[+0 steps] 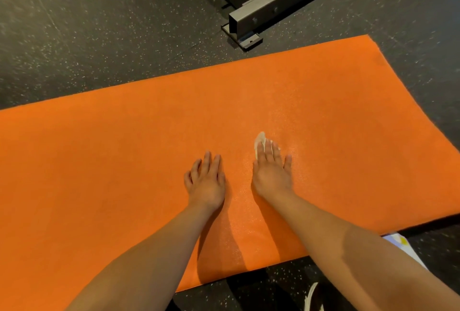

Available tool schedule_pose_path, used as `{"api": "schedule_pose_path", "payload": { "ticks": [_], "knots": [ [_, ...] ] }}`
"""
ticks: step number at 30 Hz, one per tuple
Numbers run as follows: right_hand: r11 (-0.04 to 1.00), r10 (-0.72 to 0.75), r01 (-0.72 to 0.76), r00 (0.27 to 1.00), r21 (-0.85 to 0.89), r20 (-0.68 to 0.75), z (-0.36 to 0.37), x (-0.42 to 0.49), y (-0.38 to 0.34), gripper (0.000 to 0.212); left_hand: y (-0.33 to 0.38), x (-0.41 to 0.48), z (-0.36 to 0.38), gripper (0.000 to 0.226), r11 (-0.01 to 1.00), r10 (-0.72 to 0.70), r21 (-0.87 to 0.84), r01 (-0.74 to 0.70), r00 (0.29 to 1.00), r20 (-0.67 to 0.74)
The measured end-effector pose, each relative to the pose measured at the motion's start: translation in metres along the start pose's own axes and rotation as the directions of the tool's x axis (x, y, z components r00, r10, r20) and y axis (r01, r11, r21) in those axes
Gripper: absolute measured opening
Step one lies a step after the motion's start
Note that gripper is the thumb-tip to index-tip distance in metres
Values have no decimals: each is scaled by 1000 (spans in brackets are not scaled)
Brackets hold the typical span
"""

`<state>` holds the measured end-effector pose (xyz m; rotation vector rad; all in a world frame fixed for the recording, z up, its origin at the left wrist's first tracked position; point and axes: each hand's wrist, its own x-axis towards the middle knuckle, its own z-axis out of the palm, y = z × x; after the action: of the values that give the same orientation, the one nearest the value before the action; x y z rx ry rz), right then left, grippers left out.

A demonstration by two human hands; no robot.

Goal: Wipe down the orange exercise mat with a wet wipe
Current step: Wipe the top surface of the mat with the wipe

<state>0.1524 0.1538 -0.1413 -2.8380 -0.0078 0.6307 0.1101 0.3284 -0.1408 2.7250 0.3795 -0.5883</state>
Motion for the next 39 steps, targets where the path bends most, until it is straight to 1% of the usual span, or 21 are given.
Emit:
{"api": "schedule_pose_path", "payload": {
  "ticks": [1, 2, 5, 7, 9, 11, 12, 14, 17, 19, 21, 23, 25, 27, 29, 31, 34, 35, 37, 38, 39],
  "knots": [
    [999, 17, -17, 1000, 27, -6, 1, 0, -8, 58, 3, 1, 0, 53, 1000, -7, 0, 7, 1000, -5],
    [999, -12, 12, 1000, 47, 9, 3, 0, -20, 58, 6, 1, 0, 53, 1000, -15, -2, 15, 1000, -15],
    [960, -281, 281, 956, 12, 83, 14, -3, -50, 58, 11, 5, -2, 50, 1000, 7, -25, -9, 997, -74],
    [930, -363, 366, 928, -27, 89, 14, 3, -43, 57, 9, 9, -2, 50, 998, 64, -2, -65, 991, -117],
    [956, -286, 288, 957, -49, 52, 7, 14, -24, 57, 8, 15, -3, 50, 998, 67, 15, -66, 992, -105],
    [995, -101, 101, 995, -8, -5, 1, 24, -11, 58, 8, 20, -2, 50, 999, 45, 25, -44, 996, -79],
    [999, -46, 46, 999, 13, -18, 1, 26, -12, 58, 9, 20, -1, 50, 999, 36, 33, -34, 996, -77],
    [997, -69, 69, 998, 45, 2, 5, 22, -30, 60, 10, 19, 0, 50, 999, 25, 37, -22, 997, -76],
    [963, -264, 257, 961, 85, 81, 14, 10, -55, 59, 8, 17, -1, 50, 1000, 23, 15, -22, 997, -69],
    [951, -308, 305, 948, 47, 86, 11, 9, -52, 60, 4, 17, -4, 51, 999, 38, 6, -38, 998, -52],
    [970, -240, 241, 969, -12, 63, 4, 13, -37, 66, 1, 17, -7, 52, 999, 38, 6, -38, 999, -10],
    [997, -76, 76, 997, -20, -22, -5, 13, -20, 64, 3, 18, -9, 52, 1000, 28, 5, -29, 999, 22],
    [1000, 11, -12, 998, -25, -70, -7, 11, -13, 62, 6, 18, -11, 52, 1000, 22, -1, -22, 999, 32],
    [999, -39, 40, 997, 18, -63, 0, 4, -21, 66, 7, 19, -11, 52, 1000, 17, -6, -17, 1000, 18],
    [974, -208, 209, 978, 83, -21, 8, -1, -35, 71, 7, 18, -9, 51, 1000, 9, -24, -9, 1000, 1],
    [931, -359, 355, 933, 83, 34, 15, -2, -44, 67, 8, 18, -8, 50, 999, 3, -53, -3, 1000, -12],
    [920, -391, 391, 919, 20, 51, 15, 6, -39, 63, 10, 18, -10, 49, 998, 6, -58, -7, 1000, -19],
    [935, -354, 354, 935, 3, 30, 12, 11, -36, 65, 9, 18, -10, 49, 999, 9, -49, -9, 1000, -14],
    [982, -188, 188, 982, 12, -36, 5, 20, -30, 69, 9, 19, -11, 50, 1000, 12, -23, -12, 1000, -11],
    [994, -103, 105, 993, 30, -55, 3, 24, -31, 68, 10, 20, -11, 50, 1000, 10, -14, -10, 1000, -22],
    [997, -67, 70, 997, 45, -49, 1, 27, -35, 67, 11, 22, -11, 49, 1000, 4, -13, -4, 999, -42]
  ]
}}
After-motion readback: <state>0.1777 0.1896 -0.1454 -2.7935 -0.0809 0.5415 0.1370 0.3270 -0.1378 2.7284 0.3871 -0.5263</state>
